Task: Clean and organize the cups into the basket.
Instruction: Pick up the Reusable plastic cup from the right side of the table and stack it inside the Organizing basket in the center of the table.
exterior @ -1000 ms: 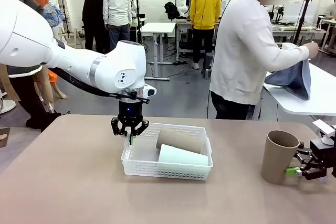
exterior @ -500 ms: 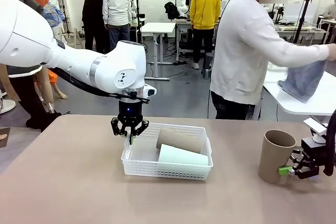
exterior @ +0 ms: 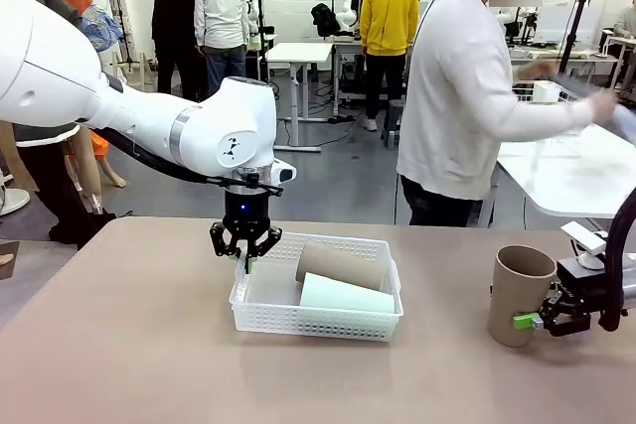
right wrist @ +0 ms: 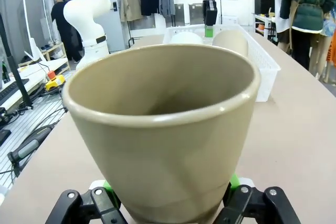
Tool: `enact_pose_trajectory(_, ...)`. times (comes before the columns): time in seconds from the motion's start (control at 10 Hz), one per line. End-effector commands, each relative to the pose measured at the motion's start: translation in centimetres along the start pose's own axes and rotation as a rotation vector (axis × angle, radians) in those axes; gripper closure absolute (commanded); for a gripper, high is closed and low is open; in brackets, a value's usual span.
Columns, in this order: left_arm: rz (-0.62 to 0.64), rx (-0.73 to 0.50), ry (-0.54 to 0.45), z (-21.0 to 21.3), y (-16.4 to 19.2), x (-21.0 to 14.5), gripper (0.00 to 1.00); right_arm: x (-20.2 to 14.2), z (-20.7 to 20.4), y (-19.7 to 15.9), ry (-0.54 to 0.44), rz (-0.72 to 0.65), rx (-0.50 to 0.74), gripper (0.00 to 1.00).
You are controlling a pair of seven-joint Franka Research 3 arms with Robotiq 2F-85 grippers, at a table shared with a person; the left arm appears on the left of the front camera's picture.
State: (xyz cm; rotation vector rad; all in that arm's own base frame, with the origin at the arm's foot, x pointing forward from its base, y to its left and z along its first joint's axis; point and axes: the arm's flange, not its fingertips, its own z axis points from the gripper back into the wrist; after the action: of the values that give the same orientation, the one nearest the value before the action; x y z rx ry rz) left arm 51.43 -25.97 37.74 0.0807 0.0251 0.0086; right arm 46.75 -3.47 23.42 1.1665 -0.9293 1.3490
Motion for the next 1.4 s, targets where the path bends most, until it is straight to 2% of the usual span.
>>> enact_pose_trajectory(0.0,0.003,0.001,-0.002,0.1,0.0,-0.1,1.00,0.5,0.5,0.2,-0.008,0.024,0.003,1.00)
enact_pose_trajectory(0.1,0.003,0.001,-0.002,0.1,0.0,-0.1,1.00,0.9,0.8,0.7,-0.001,0.027,-0.002,0.64)
enact_pose_trajectory(0.2,0.003,0.001,-0.002,0.1,0.0,-0.1,1.00,2.2,1.0,1.3,0.012,0.021,-0.033,1.00)
enact_pose_trajectory(0.3,0.003,0.001,-0.002,0.1,0.0,-0.1,1.00,4.5,1.3,2.0,0.022,-0.009,-0.095,0.84)
enact_pose_trajectory(0.4,0.003,0.001,-0.002,0.1,0.0,-0.1,1.00,7.8,1.7,2.9,-0.007,-0.086,-0.121,1.00)
enact_pose_trajectory(0.6,0.003,0.001,-0.002,0.1,0.0,-0.1,1.00,14.6,2.9,4.6,-0.001,-0.128,-0.127,1.00)
enact_pose_trajectory(0.7,0.003,0.001,-0.002,0.1,0.0,-0.1,1.00,16.8,3.2,4.8,-0.002,-0.142,-0.143,1.00)
enact_pose_trajectory(0.9,0.003,0.001,-0.002,0.1,0.0,-0.1,1.00,19.1,3.7,4.8,-0.015,-0.144,-0.168,1.00)
enact_pose_trajectory(1.3,0.003,0.001,-0.002,0.1,0.0,-0.1,1.00,19.5,4.2,5.2,0.014,-0.129,-0.153,1.00)
